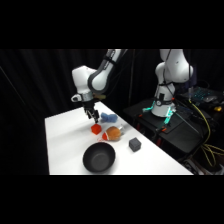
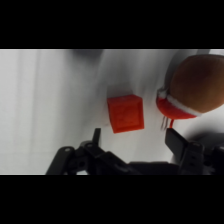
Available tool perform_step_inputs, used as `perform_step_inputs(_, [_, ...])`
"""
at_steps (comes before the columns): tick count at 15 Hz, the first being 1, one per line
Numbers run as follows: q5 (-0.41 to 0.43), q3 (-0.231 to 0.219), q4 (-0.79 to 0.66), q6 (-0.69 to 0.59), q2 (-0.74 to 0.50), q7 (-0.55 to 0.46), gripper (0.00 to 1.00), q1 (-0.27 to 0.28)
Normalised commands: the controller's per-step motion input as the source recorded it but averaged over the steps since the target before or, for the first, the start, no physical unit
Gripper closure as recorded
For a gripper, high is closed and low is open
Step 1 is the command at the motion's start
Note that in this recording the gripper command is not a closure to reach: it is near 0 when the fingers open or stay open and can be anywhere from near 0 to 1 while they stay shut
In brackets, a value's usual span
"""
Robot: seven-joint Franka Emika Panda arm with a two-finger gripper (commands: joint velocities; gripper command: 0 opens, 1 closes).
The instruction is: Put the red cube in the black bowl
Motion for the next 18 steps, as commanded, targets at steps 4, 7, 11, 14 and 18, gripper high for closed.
perform_step_inputs(4, [0.054, 0.120, 0.09, 0.17, 0.13, -0.12, 0.00, -0.114])
perform_step_inputs(7, [0.026, 0.115, 0.04, 0.18, 0.10, -0.09, 0.00, -0.103])
perform_step_inputs(11, [-0.002, 0.102, -0.01, 0.19, 0.08, -0.10, 0.00, -0.118])
perform_step_inputs(14, [-0.012, 0.102, -0.06, 0.20, 0.05, -0.08, 0.00, -0.125])
perform_step_inputs(18, [-0.028, 0.101, -0.05, 0.19, 0.05, -0.05, 0.15, -0.116])
